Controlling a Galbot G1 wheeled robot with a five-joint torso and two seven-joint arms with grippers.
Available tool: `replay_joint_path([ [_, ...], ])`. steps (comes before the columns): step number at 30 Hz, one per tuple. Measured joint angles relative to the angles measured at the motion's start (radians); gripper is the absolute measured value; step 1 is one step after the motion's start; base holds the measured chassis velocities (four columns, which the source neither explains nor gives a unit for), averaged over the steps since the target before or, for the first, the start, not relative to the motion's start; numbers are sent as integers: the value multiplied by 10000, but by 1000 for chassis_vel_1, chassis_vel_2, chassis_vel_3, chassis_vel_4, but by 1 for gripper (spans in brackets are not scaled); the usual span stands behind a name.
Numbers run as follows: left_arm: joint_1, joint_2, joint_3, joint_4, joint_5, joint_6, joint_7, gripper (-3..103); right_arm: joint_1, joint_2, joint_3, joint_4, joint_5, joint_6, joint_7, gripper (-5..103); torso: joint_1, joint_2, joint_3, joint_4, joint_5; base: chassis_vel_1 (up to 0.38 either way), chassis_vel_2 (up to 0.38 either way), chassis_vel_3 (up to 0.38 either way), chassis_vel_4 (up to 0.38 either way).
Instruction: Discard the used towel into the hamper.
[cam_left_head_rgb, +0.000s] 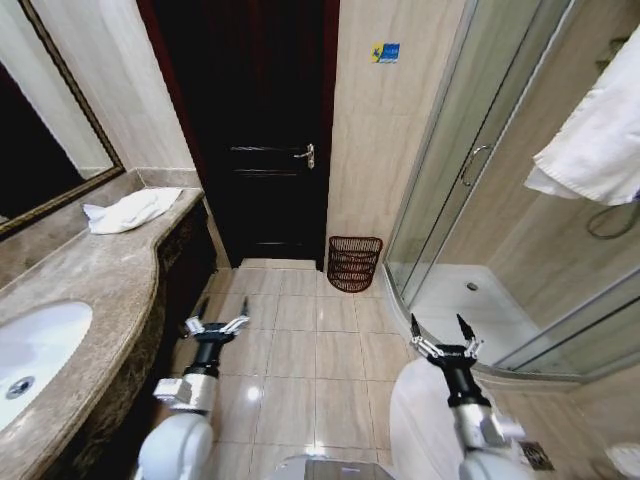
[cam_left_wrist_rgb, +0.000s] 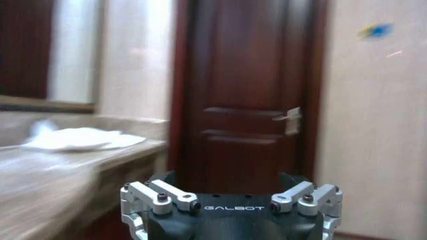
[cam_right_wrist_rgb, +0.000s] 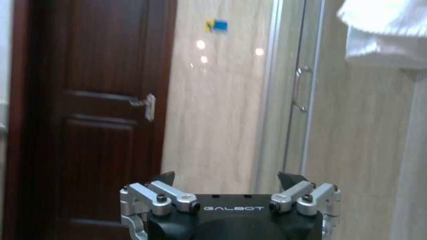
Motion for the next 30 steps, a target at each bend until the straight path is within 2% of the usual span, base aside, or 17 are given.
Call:
replay_joint_path([
  [1,-124,81,-343,413,-177,-88,-136,100,354,-174,180,-189,113,-404,-25,100,0,-1,0,2,-1,0,0,0,0],
  [2,-159,248,-588,516,-392,70,-167,100,788,-387,404,-407,245,-883,-47,100,1,-2,1,7,-13,0,0,0,0],
  [3,-148,439,-728,244,-483,256,-158,100,949,-461,486,-490,294,-1070,-53,100,1,-2,1,6,2,0,0,0,0],
  [5,-127,522,-757,-47,-495,356,-98,100,1002,-483,504,-523,317,-1147,-64,100,1,-1,0,-2,9,0,0,0,0],
  [7,-62,550,-751,-359,-435,482,53,100,1019,-499,524,-536,325,-1171,-66,100,1,-2,1,-1,-3,0,0,0,0],
  [9,-36,557,-698,-684,-206,556,133,100,1021,-500,523,-537,327,-1172,-69,100,0,-1,0,-3,0,0,0,0,0],
  [12,-36,506,-510,-1643,177,1062,132,100,939,-458,539,-319,483,-1318,-81,100,0,-2,0,2,3,0,0,0,0],
  [14,-124,469,-342,-2285,238,1717,-99,100,542,-234,540,544,927,-1591,-127,100,0,-1,0,-2,5,0,0,0,0],
  [16,-168,471,-310,-2374,246,1835,-164,100,311,-112,541,1027,1178,-1743,-151,100,0,0,0,-2,0,0,0,0,0],
  [20,-239,635,-370,-2261,264,1805,-214,100,153,98,557,1614,1421,-2106,-172,100,-2,2,-1,1,3,0,0,0,0],
  [30,-269,475,-283,-1860,325,1655,-167,100,343,175,569,1583,1277,-2033,-6,100,0,2,-1,1,0,0,0,0,0],
])
